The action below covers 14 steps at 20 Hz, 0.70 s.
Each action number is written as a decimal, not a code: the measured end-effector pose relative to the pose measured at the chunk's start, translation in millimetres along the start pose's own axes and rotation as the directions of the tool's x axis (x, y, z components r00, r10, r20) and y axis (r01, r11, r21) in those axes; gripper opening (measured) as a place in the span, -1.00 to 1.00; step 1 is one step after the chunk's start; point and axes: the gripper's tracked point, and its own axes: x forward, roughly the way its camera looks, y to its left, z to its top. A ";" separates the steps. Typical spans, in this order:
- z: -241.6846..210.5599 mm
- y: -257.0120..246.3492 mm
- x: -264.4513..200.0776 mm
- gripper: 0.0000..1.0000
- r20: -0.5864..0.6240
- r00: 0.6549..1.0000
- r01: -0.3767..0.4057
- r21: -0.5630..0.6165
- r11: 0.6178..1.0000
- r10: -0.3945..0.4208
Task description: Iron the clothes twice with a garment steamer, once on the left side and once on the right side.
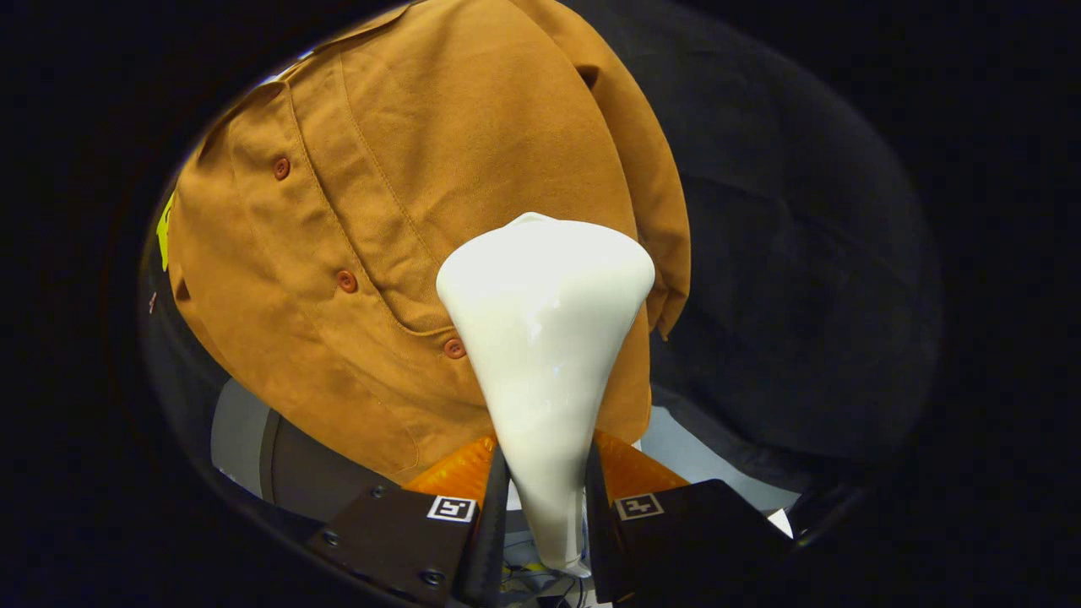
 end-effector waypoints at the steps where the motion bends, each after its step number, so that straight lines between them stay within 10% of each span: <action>1: 1.0 1.0 -9.2 -0.10 0.010 1.000 0.007 -0.004 1.000 -0.007; 14: 70.6 135.9 -161.1 -0.11 0.339 0.939 -0.014 -0.130 0.991 0.057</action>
